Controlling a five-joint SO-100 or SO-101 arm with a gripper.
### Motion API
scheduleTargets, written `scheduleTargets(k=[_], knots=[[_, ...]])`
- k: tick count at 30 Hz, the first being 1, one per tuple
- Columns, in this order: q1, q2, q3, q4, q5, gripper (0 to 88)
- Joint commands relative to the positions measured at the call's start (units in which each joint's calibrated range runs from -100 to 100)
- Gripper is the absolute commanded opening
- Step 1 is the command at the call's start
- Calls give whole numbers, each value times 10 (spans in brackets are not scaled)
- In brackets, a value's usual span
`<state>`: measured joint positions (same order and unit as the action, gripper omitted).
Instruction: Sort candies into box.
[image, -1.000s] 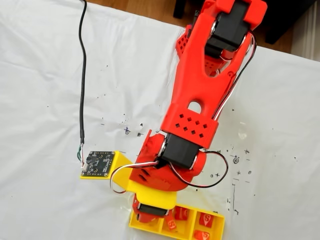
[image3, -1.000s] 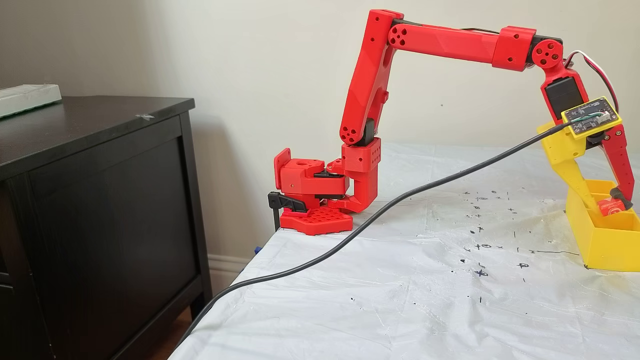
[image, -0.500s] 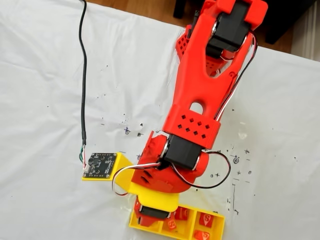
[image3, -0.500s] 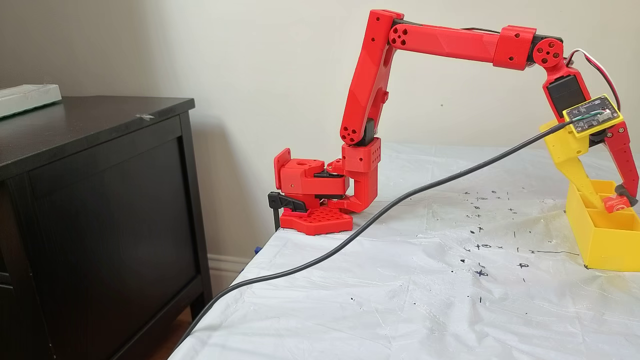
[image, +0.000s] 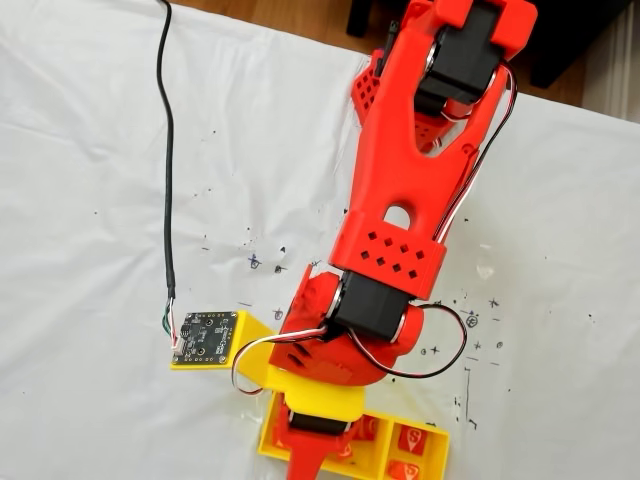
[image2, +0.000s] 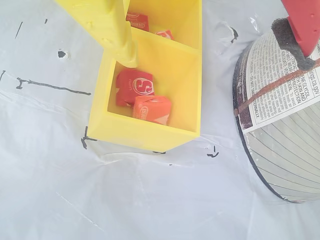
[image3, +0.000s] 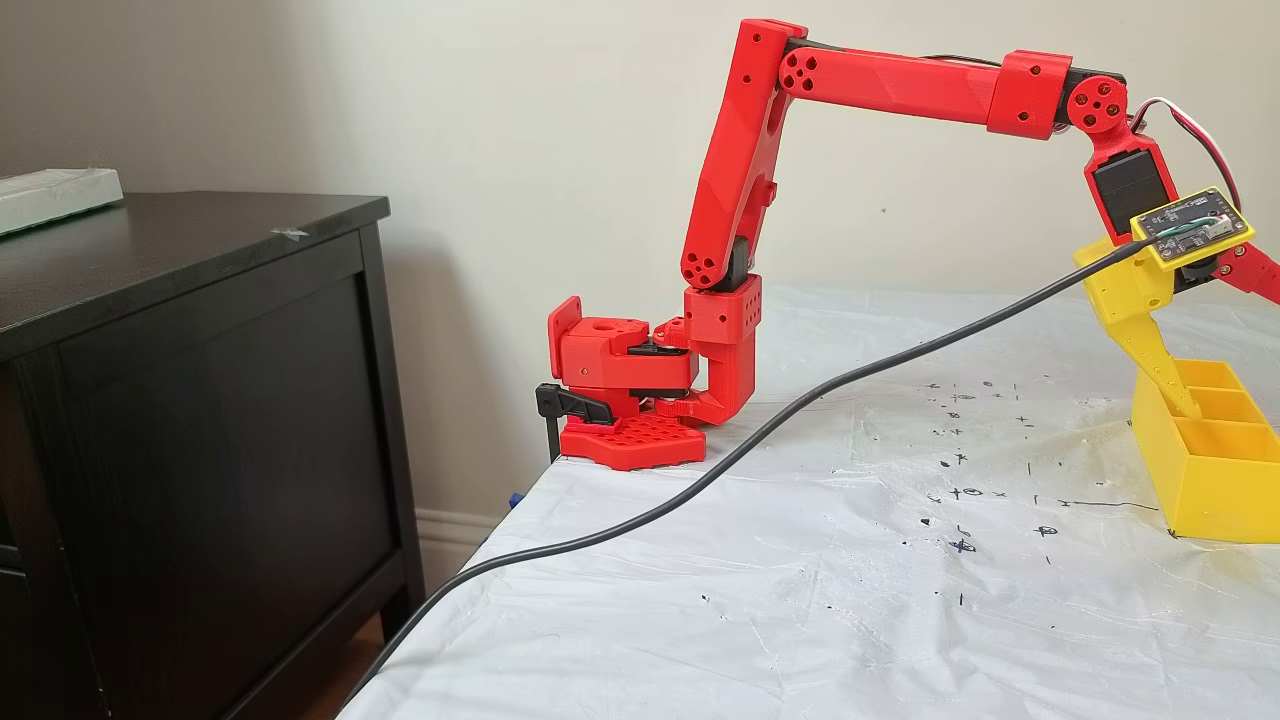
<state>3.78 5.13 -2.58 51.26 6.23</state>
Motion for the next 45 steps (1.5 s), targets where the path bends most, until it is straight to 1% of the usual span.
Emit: scheduleTargets(k=[1, 7, 10, 12, 14, 20, 23, 28, 30, 31, 33, 36, 38, 42, 45], knots=[[-12, -32, -43, 4, 5, 388], [-8, -50, -45, 17, 8, 303], [-3, -73, -43, 24, 8, 162], [-2, -89, -38, 26, 0, 93], [1, -105, -34, 28, -11, 2], [-1, -185, 44, 19, -30, 2], [-4, -252, 126, 4, -37, 2], [-21, -358, 259, 0, -63, 2], [-31, -397, 320, -6, -62, 2], [-41, -447, 389, -19, -54, 2], [-50, -505, 470, -39, -48, 2], [-65, -611, 603, -85, -46, 1], [-77, -669, 675, -97, -44, 1], [-95, -830, 811, -78, -36, 1], [-99, -1022, 907, -7, -29, 1]])
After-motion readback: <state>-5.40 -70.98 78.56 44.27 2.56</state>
